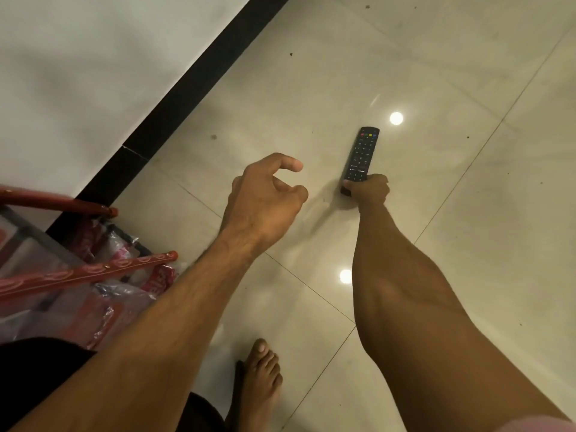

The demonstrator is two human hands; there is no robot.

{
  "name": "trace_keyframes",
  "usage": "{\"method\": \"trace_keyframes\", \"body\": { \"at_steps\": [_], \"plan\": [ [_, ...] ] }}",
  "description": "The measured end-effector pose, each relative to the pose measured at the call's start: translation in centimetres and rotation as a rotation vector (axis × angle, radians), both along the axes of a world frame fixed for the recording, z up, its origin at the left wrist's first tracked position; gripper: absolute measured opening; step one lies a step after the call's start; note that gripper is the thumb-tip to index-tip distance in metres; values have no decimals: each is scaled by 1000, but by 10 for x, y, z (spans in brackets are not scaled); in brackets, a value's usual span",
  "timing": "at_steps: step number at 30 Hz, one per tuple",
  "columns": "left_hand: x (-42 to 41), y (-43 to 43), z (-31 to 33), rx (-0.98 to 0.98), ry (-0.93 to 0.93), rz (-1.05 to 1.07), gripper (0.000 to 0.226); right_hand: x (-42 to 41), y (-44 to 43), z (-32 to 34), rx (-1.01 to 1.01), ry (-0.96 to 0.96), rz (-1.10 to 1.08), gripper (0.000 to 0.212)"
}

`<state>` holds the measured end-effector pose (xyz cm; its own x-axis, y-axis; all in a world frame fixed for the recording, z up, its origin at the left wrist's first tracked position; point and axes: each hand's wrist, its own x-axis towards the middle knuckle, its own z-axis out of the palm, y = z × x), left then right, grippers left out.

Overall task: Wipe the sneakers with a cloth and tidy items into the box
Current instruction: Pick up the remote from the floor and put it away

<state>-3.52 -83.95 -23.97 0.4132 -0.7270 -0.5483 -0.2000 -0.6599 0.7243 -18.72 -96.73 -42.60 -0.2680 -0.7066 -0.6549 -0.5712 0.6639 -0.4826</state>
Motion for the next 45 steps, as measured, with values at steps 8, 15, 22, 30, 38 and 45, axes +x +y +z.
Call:
{"method": "trace_keyframes", "body": {
  "at_steps": [8, 15, 22, 30, 38, 45],
  "plan": [
    [-2, 22, 17, 41, 28, 34, 32, -13, 33, 61, 104, -585, -333, 44],
    [6, 63, 73, 42, 167, 136, 33, 2, 82, 130, 182, -880, -502, 33],
    [21, 103, 130, 8, 155, 165, 27, 18, 118, 198, 201, -987, -430, 17],
    [39, 155, 246, -160, -43, 146, 25, 55, 147, 314, 94, -1184, -204, 30],
    [58, 217, 363, -381, -160, 137, 24, 91, 176, 458, -82, -1238, 112, 48],
    [85, 299, 451, -547, -362, 250, 25, 142, 226, 577, -213, -1294, 445, 52]
  ]
}}
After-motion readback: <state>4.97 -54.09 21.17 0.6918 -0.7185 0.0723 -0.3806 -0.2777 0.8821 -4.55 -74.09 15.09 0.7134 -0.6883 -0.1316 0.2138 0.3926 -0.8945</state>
